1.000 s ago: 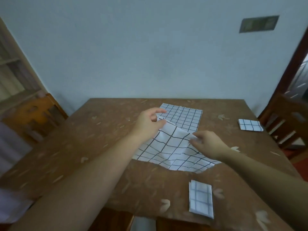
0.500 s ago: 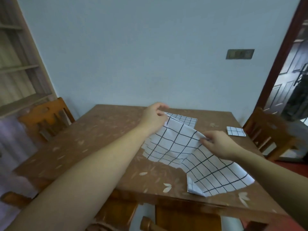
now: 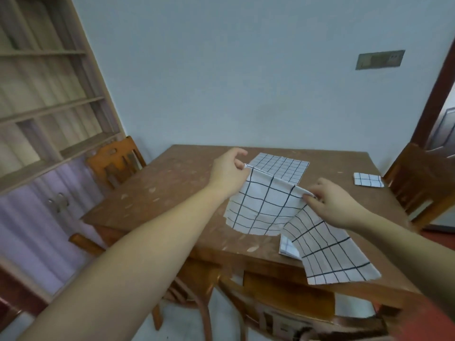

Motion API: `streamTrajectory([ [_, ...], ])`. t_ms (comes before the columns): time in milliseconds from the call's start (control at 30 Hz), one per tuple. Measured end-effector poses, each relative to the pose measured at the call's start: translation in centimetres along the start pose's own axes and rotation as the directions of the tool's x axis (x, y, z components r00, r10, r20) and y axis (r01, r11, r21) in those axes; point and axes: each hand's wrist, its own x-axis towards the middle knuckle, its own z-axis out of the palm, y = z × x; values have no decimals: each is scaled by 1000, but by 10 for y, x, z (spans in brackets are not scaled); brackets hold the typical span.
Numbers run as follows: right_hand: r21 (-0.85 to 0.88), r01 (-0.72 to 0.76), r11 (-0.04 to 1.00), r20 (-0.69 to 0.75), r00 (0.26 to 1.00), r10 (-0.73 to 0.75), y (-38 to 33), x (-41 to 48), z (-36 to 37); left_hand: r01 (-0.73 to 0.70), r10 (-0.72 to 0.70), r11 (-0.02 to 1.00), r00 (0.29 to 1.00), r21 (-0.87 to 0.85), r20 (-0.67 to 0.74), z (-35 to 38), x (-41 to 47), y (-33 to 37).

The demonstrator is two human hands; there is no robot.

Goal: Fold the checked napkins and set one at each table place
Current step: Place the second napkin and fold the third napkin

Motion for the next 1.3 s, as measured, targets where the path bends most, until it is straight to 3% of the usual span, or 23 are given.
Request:
streamTrajectory([
  [300, -84, 174, 981, 41, 984, -171, -15, -6, 4, 24, -19, 999, 994, 45, -109, -28, -22, -1],
  [533, -99, 217, 971, 87, 974, -209, -43, 5, 15, 110, -102, 984, 993, 140, -65, -57, -27, -27],
  [633, -87, 209, 974, 96, 975, -201, -51, 7, 20, 221, -223, 974, 974, -42, -46, -65, -27, -38],
  [733, -75, 214, 974, 108, 973, -205, -58, 8, 23, 348, -367, 874, 930, -338, 8, -70, -24, -48],
  [800, -66, 224, 972, 105, 971, -217, -61, 10, 26, 405, -425, 805, 903, -433, 53, -70, -21, -52],
  [900, -96, 268, 959, 104, 960, -258, -62, 13, 29, 396, -395, 844, 915, -361, 79, -70, -19, -56],
  [1133, -155, 306, 939, 96, 951, -293, -64, 13, 30, 347, -362, 911, 932, -222, -30, -70, -16, -52],
  [1300, -91, 224, 970, 124, 969, -212, -66, 12, 28, 281, -301, 900, 954, -332, -7, -71, -16, -49],
])
